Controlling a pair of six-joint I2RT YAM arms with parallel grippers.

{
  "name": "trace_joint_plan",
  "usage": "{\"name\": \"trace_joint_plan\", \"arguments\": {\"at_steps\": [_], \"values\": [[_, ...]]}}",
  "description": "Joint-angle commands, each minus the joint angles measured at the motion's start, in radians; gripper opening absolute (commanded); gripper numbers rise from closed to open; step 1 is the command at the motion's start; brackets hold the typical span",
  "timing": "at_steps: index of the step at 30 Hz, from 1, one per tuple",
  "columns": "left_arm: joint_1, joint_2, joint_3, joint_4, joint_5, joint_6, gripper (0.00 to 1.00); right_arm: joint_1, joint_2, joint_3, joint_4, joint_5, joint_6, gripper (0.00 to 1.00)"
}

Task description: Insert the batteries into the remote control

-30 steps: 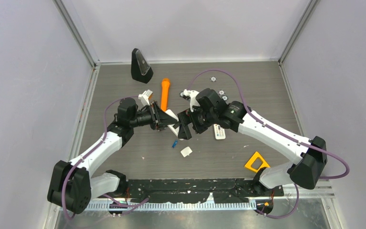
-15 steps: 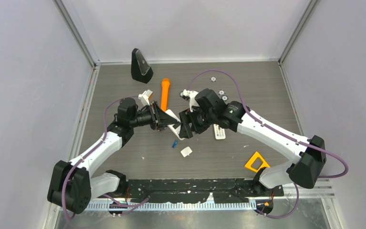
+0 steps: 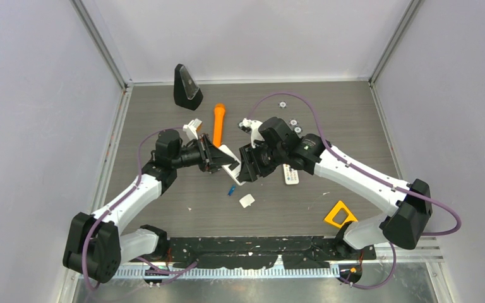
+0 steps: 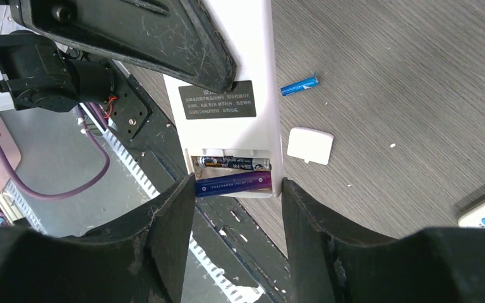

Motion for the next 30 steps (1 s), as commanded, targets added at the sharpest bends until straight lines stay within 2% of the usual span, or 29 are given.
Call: {"name": "trace_joint_plan", "arguments": {"at_steps": [1, 11, 18, 24, 30], "values": [[0.001, -0.032, 0.017, 0.057, 0.068, -0.031, 0.00, -0.003, 0.003, -0.011, 0.058, -0.006, 0.004, 0.48], [0.001, -0.025, -0.029, 0.264, 0.103, -0.200, 0.00, -0.004, 0.005, -0.058, 0.085, 0.009, 0.001, 0.48], [0.001, -0.036, -0.046, 0.339, 0.106, -0.279, 0.00, -0.003, 0.017, -0.093, 0.117, 0.024, 0.000, 0.51], [0.001, -0.043, -0.047, 0.378, 0.107, -0.355, 0.00, -0.003, 0.010, -0.121, 0.138, 0.043, -0.027, 0.48], [0.001, -0.032, -0.084, 0.493, 0.086, -0.505, 0.00, -0.003, -0.004, -0.161, 0.177, 0.063, -0.056, 0.51]]}}
